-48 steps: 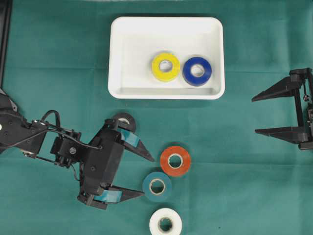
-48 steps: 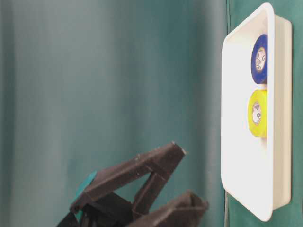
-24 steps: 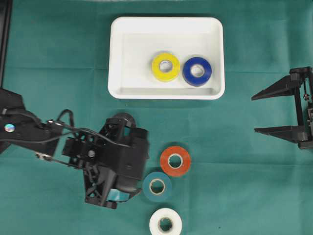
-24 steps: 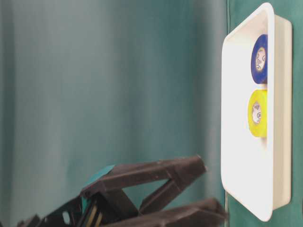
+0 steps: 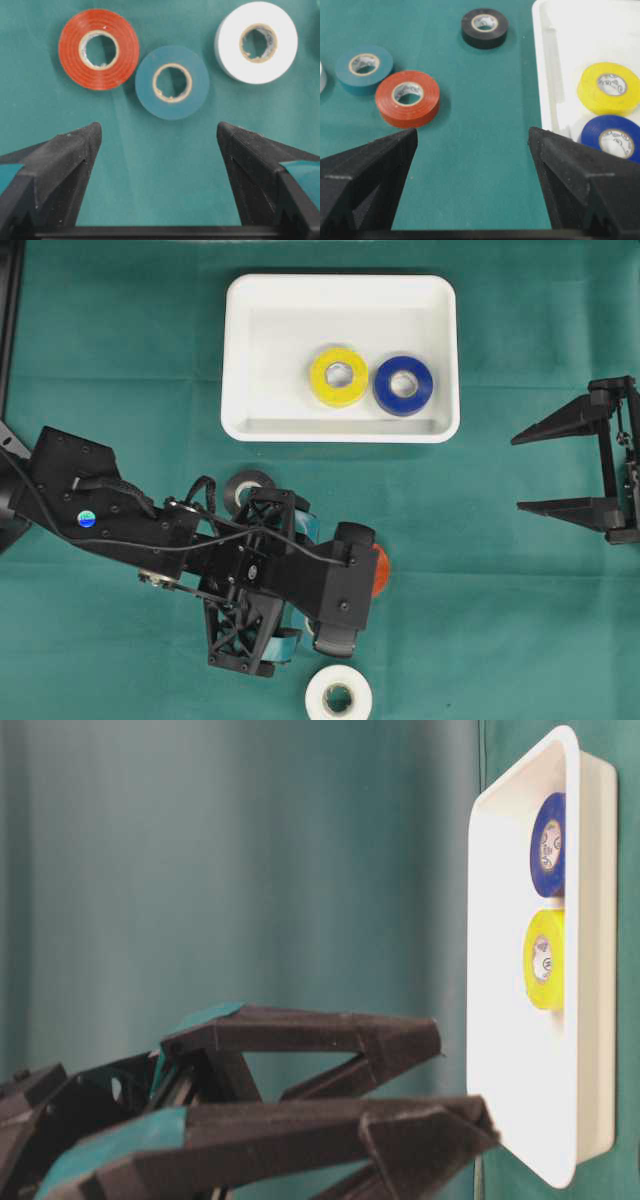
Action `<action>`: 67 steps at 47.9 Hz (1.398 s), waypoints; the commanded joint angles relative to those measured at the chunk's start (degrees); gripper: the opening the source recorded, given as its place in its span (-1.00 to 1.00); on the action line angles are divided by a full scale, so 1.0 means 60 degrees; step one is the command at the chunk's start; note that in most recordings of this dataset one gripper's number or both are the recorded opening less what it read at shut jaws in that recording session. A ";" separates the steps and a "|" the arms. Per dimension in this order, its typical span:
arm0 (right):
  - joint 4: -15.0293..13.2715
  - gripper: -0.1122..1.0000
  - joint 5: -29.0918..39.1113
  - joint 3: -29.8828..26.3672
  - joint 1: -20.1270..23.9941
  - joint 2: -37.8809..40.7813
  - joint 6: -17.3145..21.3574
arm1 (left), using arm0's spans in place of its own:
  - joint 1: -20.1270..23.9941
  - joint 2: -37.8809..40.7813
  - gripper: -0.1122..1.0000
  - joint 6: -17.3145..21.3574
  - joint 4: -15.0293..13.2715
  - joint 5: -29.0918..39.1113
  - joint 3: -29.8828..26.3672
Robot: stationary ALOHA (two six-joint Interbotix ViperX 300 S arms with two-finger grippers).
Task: Pick up the tape from a random location and place it into the white case.
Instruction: 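Move the open left gripper toward the teal tape roll, then lower the left gripper into the teal roll's hole and close on its rim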
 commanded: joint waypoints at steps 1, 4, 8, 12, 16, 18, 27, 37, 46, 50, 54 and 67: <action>-0.0015 0.76 -0.0088 -0.0278 -0.0015 0.0103 -0.0015 | 0.0029 -0.0132 0.83 0.0000 0.0029 0.0015 -0.0264; -0.0015 0.76 -0.0073 -0.0308 -0.0015 0.0117 -0.0015 | 0.0029 -0.0132 0.83 -0.0015 0.0029 0.0015 -0.0264; -0.0015 0.76 -0.0059 -0.0352 -0.0015 0.0161 -0.0015 | 0.0029 -0.0132 0.83 -0.0088 0.0029 0.0015 -0.0264; -0.0015 0.76 -0.0059 -0.0381 -0.0015 0.0205 0.0000 | 0.0044 -0.0146 0.83 -0.0146 0.0029 0.0015 -0.0264; -0.0015 0.76 -0.0059 -0.0396 -0.0015 0.0264 0.0000 | 0.0059 -0.0146 0.83 -0.0176 0.0029 0.0015 -0.0264; -0.0015 0.76 -0.0059 -0.0396 -0.0015 0.0293 0.0000 | 0.0059 -0.0146 0.83 -0.0190 0.0029 0.0015 -0.0249; -0.0015 0.76 -0.0059 -0.0396 -0.0015 0.0322 -0.0015 | 0.0059 -0.0132 0.83 -0.0190 0.0029 -0.0029 -0.0249; -0.0015 0.76 -0.0044 -0.0396 -0.0015 0.0322 -0.0015 | 0.0044 -0.0132 0.83 -0.0190 0.0029 -0.0117 -0.0249; -0.0015 0.76 -0.0044 -0.0396 -0.0015 0.0322 0.0000 | 0.0044 -0.0073 0.83 -0.0190 0.0029 -0.0264 -0.0190; -0.0015 0.76 -0.0044 -0.0410 -0.0015 0.0322 0.0000 | 0.0044 -0.0029 0.83 -0.0190 0.0029 -0.0366 -0.0146; -0.0015 0.76 -0.0044 -0.0410 -0.0015 0.0322 0.0000 | 0.0044 0.0059 0.83 -0.0205 0.0029 -0.0439 -0.0146; -0.0015 0.76 -0.0044 -0.0410 -0.0015 0.0322 -0.0015 | 0.0044 0.0630 0.83 -0.0337 0.0029 -0.0806 -0.0117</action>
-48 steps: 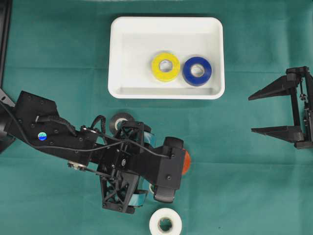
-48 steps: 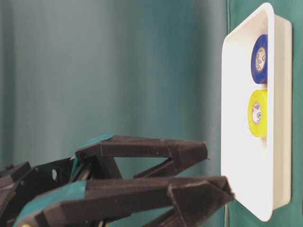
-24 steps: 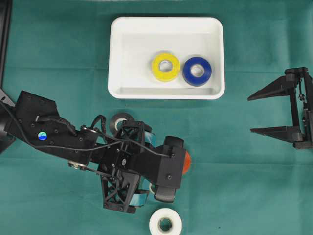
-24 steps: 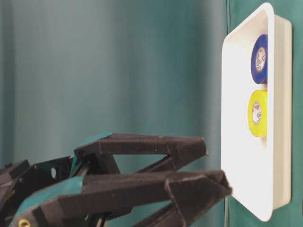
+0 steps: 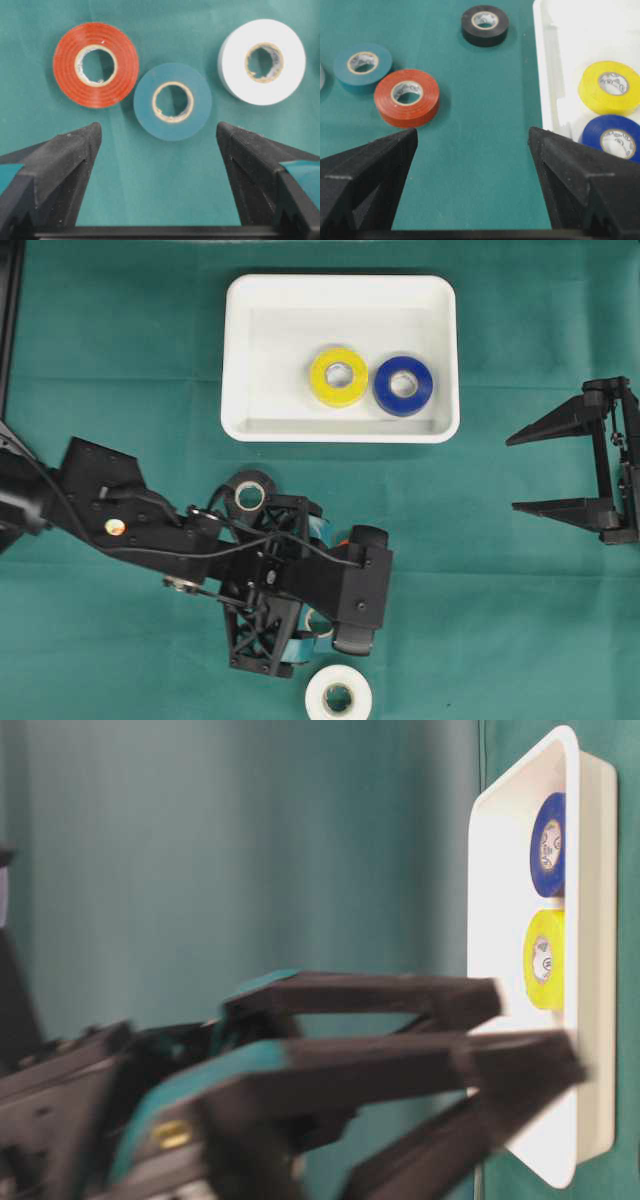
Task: Pick up the tape from a random location and place it into the white case.
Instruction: 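Lower the left gripper into the teal roll's hole and close on its rim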
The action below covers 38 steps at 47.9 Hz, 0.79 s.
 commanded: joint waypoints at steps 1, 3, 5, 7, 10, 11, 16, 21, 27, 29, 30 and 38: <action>-0.0029 0.76 -0.0044 -0.0249 -0.0015 0.0044 -0.0015 | 0.0015 0.0044 0.83 -0.0059 0.0029 -0.0161 -0.0103; -0.0029 0.76 -0.0044 -0.0234 -0.0015 0.0044 -0.0015 | 0.0015 0.0132 0.83 -0.0088 0.0029 -0.0249 -0.0073; -0.0029 0.76 -0.0044 -0.0249 -0.0015 0.0044 -0.0015 | 0.0000 0.0205 0.83 -0.0088 0.0029 -0.0352 -0.0015; -0.0029 0.76 -0.0044 -0.0249 -0.0015 0.0044 -0.0015 | 0.0015 0.0278 0.83 -0.0088 0.0029 -0.0454 0.0044; -0.0029 0.76 -0.0044 -0.0249 -0.0015 0.0044 -0.0015 | 0.0015 0.0352 0.83 -0.0088 0.0029 -0.0762 0.0132; -0.0029 0.76 -0.0059 -0.0234 -0.0015 0.0044 -0.0015 | 0.0000 0.0366 0.83 -0.0088 0.0029 -0.0864 0.0161; -0.0029 0.76 -0.0073 -0.0234 -0.0015 0.0059 -0.0015 | 0.0000 0.0498 0.83 -0.0132 0.0029 -0.1304 0.0337; -0.0029 0.76 -0.0088 -0.0234 -0.0015 0.0103 -0.0015 | 0.0015 0.0659 0.83 -0.0249 0.0029 -0.1538 0.0498; -0.0029 0.76 -0.0103 -0.0249 -0.0015 0.0176 -0.0015 | 0.0088 0.0879 0.83 -0.0674 0.0029 -0.1714 0.0776; -0.0029 0.76 -0.0132 -0.0249 -0.0015 0.0190 -0.0015 | 0.0117 0.0923 0.83 -0.0835 0.0029 -0.1729 0.0879; -0.0029 0.76 -0.0146 -0.0234 -0.0015 0.0205 -0.0015 | 0.0132 0.0923 0.83 -0.0908 0.0029 -0.1729 0.0923; -0.0029 0.76 -0.0220 -0.0234 -0.0015 0.0337 -0.0015 | 0.0146 0.0981 0.83 -0.1436 0.0029 -0.1890 0.1274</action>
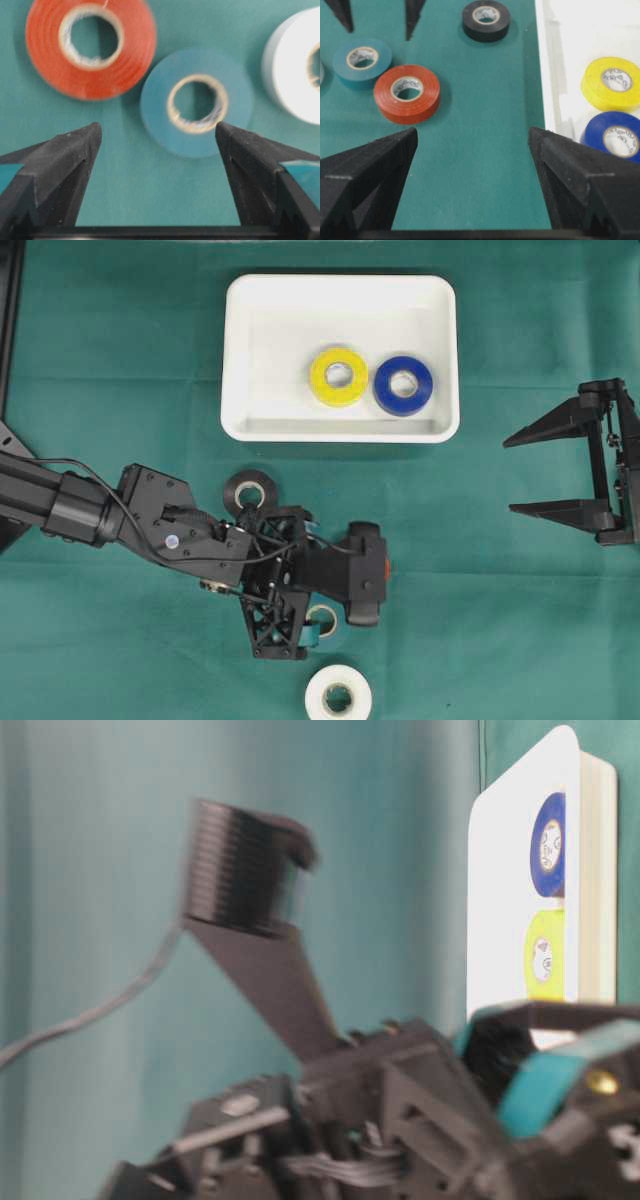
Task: Pick up the tape from a random location and place it into the white case.
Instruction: 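Lower the left gripper into the teal roll's hole and close on its rim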
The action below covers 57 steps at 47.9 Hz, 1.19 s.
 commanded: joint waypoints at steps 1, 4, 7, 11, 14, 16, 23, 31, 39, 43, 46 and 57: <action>-0.0015 0.76 -0.0103 -0.0234 -0.0015 0.0117 -0.0029 | 0.0000 -0.0190 0.83 -0.0103 0.0015 -0.0220 0.0015; -0.0015 0.76 -0.0103 -0.0234 -0.0015 0.0146 -0.0029 | 0.0000 -0.0176 0.83 -0.0161 0.0015 -0.0425 0.0117; -0.0015 0.76 -0.0132 -0.0234 -0.0015 0.0176 -0.0029 | 0.0000 -0.0088 0.83 -0.0161 0.0015 -0.0674 0.0161; -0.0015 0.76 -0.0161 -0.0234 -0.0015 0.0220 -0.0029 | -0.0015 0.0132 0.83 -0.0161 0.0015 -0.0835 0.0088; -0.0015 0.76 -0.0176 -0.0234 -0.0015 0.0234 -0.0029 | -0.0015 0.0337 0.83 -0.0161 0.0015 -0.0850 0.0029; -0.0015 0.76 -0.0190 -0.0234 -0.0015 0.0249 -0.0029 | 0.0000 0.0454 0.83 -0.0161 0.0000 -0.0835 -0.0015; -0.0015 0.76 -0.0190 -0.0234 -0.0015 0.0264 -0.0029 | -0.0015 0.0630 0.83 -0.0132 0.0000 -0.0894 -0.0088; -0.0015 0.76 -0.0176 -0.0234 -0.0015 0.0278 -0.0029 | -0.0015 0.0659 0.83 -0.0117 0.0015 -0.0952 -0.0103; -0.0015 0.76 -0.0190 -0.0234 -0.0015 0.0293 -0.0029 | -0.0015 0.0791 0.83 -0.0103 0.0015 -0.1069 -0.0146; -0.0029 0.76 -0.0190 -0.0234 -0.0015 0.0308 -0.0029 | -0.0029 0.0879 0.83 -0.0103 0.0015 -0.1069 -0.0161; -0.0015 0.76 -0.0190 -0.0249 -0.0015 0.0308 -0.0029 | -0.0044 0.0894 0.83 -0.0103 0.0015 -0.1069 -0.0161; -0.0029 0.76 -0.0190 -0.0249 -0.0015 0.0293 -0.0029 | -0.0088 0.0894 0.46 -0.0044 0.0015 -0.0850 -0.0205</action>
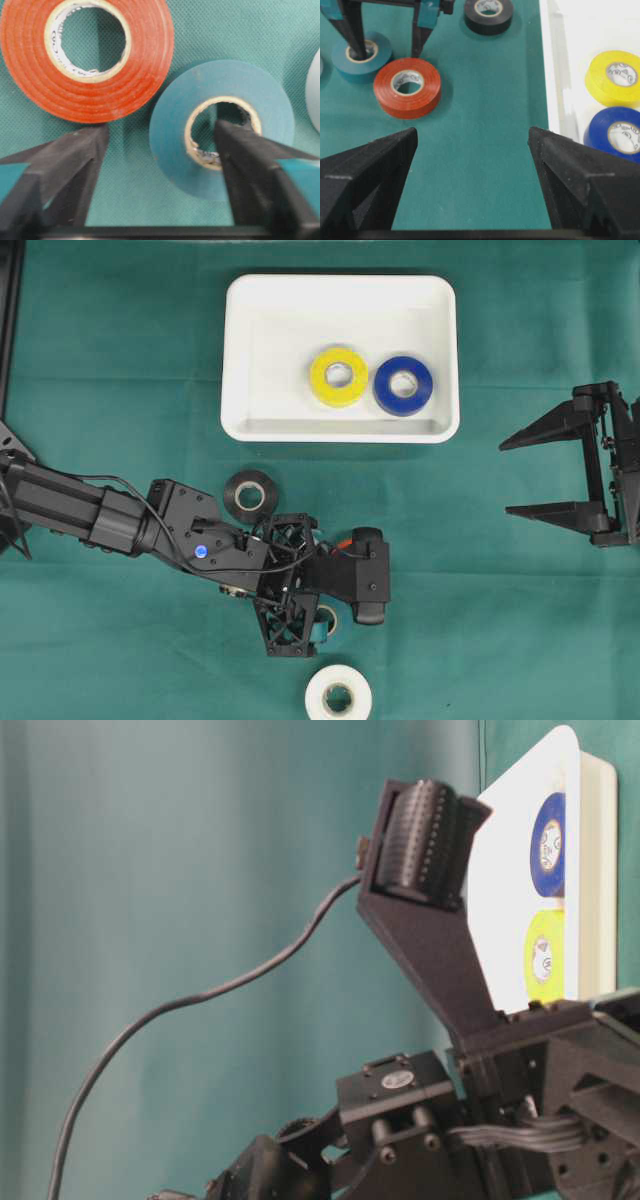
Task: Pick up the tape from a random location and place it into the white case.
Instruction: 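Lower the left gripper into the teal roll's hole and close on its rim, then lift the teal roll with the left gripper and carry it to the tray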
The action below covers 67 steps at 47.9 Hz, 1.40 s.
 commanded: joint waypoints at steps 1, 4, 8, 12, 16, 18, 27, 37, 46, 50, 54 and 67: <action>0.0000 0.76 -0.0088 -0.0234 -0.0015 0.0029 -0.0015 | -0.0103 -0.0161 0.35 0.0015 0.0015 0.0103 -0.0234; -0.0015 0.76 -0.0088 -0.0234 -0.0015 0.0044 -0.0015 | -0.0146 -0.0190 -0.01 0.0029 0.0000 0.0264 -0.0264; -0.0015 0.76 -0.0088 -0.0249 -0.0015 0.0044 -0.0015 | -0.0146 -0.0264 -0.37 0.0015 0.0000 0.0410 -0.0264; -0.0015 0.76 -0.0088 -0.0249 -0.0015 0.0044 -0.0015 | -0.0176 -0.0308 -0.43 0.0015 0.0000 0.0439 -0.0264; -0.0015 0.76 -0.0103 -0.0249 -0.0015 0.0044 -0.0015 | -0.0176 -0.0337 -0.43 0.0029 0.0015 0.0454 -0.0264; -0.0015 0.76 -0.0117 -0.0249 -0.0015 0.0044 -0.0015 | -0.0190 -0.0352 -0.43 0.0015 0.0015 0.0454 -0.0264; -0.0015 0.76 -0.0132 -0.0249 -0.0015 0.0029 -0.0015 | -0.0190 -0.0381 -0.43 0.0015 0.0015 0.0454 -0.0264; -0.0015 0.76 -0.0146 -0.0249 -0.0015 0.0029 -0.0015 | -0.0190 -0.0381 -0.43 0.0015 0.0015 0.0454 -0.0396; -0.0015 0.76 -0.0132 -0.0249 -0.0015 0.0044 -0.0015 | -0.0190 -0.0630 -0.43 0.0015 0.0015 0.0542 -0.0439; -0.0015 0.76 -0.0132 -0.0249 -0.0015 0.0044 -0.0015 | -0.0190 -0.0981 -0.43 0.0015 0.0000 0.0864 -0.0469; -0.0015 0.76 -0.0132 -0.0249 -0.0015 0.0044 -0.0015 | -0.0205 -0.1377 -0.43 0.0015 0.0000 0.1230 -0.0483; -0.0015 0.76 -0.0146 -0.0249 -0.0015 0.0103 0.0000 | -0.0190 -0.2666 -0.43 0.0029 0.0015 0.2256 -0.0542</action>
